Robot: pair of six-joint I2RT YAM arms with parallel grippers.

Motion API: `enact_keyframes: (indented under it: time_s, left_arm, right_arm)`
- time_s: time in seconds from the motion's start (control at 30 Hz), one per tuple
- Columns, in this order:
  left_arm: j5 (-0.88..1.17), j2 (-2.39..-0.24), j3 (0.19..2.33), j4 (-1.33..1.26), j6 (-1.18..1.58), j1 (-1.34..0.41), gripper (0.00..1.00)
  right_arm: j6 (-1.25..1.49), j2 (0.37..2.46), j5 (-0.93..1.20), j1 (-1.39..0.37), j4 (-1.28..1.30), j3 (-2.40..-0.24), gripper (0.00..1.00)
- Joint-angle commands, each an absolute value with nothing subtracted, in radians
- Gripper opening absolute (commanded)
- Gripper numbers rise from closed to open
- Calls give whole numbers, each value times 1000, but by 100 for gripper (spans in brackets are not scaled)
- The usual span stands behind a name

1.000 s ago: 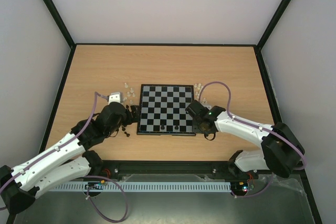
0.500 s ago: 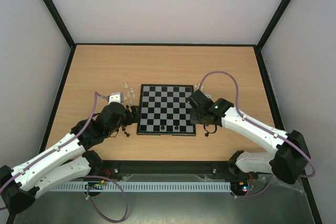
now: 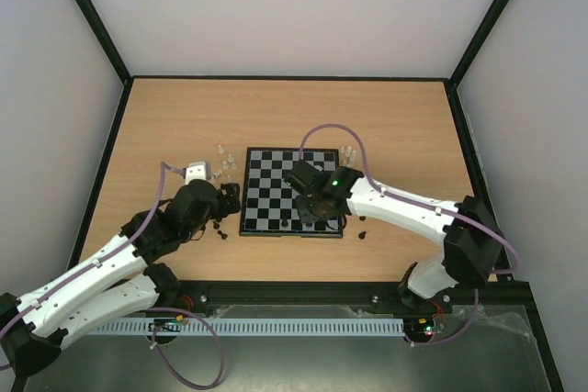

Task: Set up the chess pieces on the board
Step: Place the chess piece on the chessboard.

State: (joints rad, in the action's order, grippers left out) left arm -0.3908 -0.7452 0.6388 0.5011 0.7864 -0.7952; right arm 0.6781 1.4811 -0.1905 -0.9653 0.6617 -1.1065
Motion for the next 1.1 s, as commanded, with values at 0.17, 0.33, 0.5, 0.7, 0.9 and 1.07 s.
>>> enact_keyframes:
  time_s: [0.17, 0.33, 0.5, 0.7, 0.9, 1.07]
  left_arm:
    - [-428, -734, 667, 537, 805, -789, 99]
    - [-428, -734, 664, 535, 805, -790, 99]
    - [-428, -730, 662, 539, 807, -789, 99]
    - [-429, -724, 657, 538, 807, -790, 99]
    - [-429, -724, 654, 540, 808, -790, 99]
    - [-430, -721, 654, 541, 810, -789, 100]
  right_arm:
    - [640, 1592, -158, -1029, 667, -1169, 1]
    - [640, 1644, -159, -1046, 648, -1182, 1]
    - [639, 1678, -173, -1051, 641, -1180, 1]
    - [641, 1694, -181, -1052, 616, -1168, 1]
    - [638, 1712, -191, -1051, 594, -1170, 1]
    - [638, 1728, -194, -1052, 579, -1160, 1]
